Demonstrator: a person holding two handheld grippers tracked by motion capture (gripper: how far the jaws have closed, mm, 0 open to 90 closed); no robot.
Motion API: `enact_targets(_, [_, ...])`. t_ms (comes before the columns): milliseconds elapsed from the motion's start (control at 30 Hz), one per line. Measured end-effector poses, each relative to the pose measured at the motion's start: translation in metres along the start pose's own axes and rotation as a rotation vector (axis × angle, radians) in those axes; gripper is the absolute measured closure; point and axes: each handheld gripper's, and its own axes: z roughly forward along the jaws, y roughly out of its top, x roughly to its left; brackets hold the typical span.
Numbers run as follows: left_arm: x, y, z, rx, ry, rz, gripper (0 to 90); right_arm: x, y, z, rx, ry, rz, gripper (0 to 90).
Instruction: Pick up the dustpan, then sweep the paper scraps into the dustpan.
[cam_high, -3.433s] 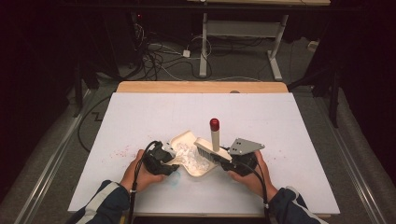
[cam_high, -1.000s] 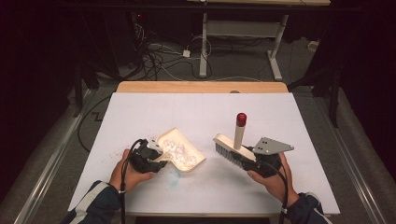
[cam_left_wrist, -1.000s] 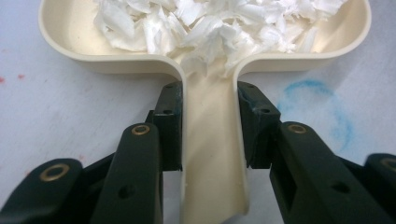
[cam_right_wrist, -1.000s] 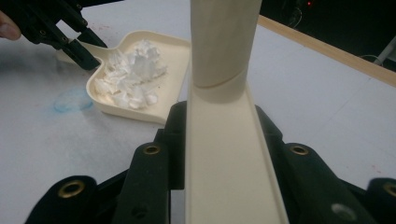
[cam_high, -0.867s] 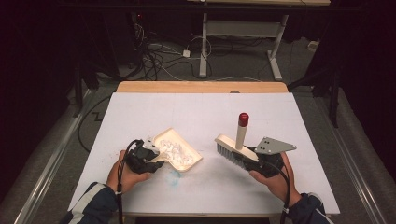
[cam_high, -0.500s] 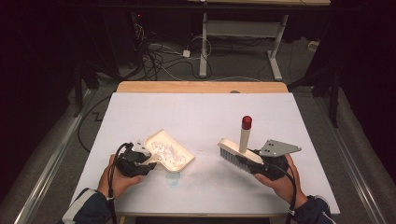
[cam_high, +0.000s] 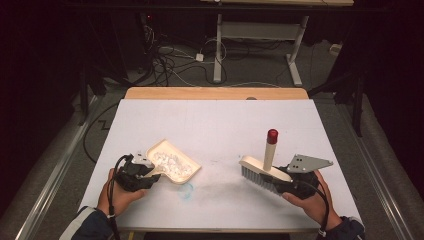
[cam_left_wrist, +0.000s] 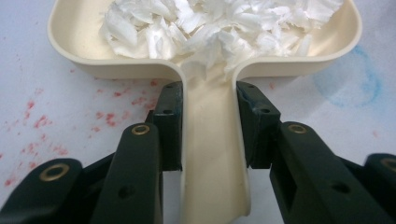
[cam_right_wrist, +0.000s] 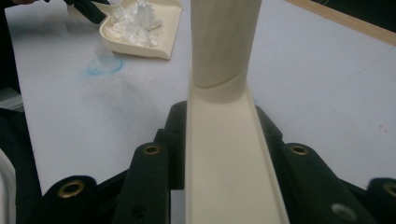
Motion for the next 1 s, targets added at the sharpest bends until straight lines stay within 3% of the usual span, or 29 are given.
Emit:
enact_targets(367, [0.009,-0.009,-0.007,-0.012,0.042,-0.049,63.9,-0.003,0.000,-0.007,0.054,0.081,0.000,67.5])
enact_targets(733, [0.023,-0.012,-0.009,-0.033,0.106,-0.091,63.8,-0.010,-0.009,-0.017,0.123,0.068,0.082,67.5])
enact_targets(833, [0.026,-0.014,-0.008,-0.043,0.113,-0.120,63.9,-0.014,-0.008,-0.020,0.139,0.063,0.110,67.5])
enact_targets(1000, [0.031,-0.013,-0.004,-0.064,0.139,-0.173,63.8,-0.018,-0.008,-0.025,0.142,0.057,0.113,67.5])
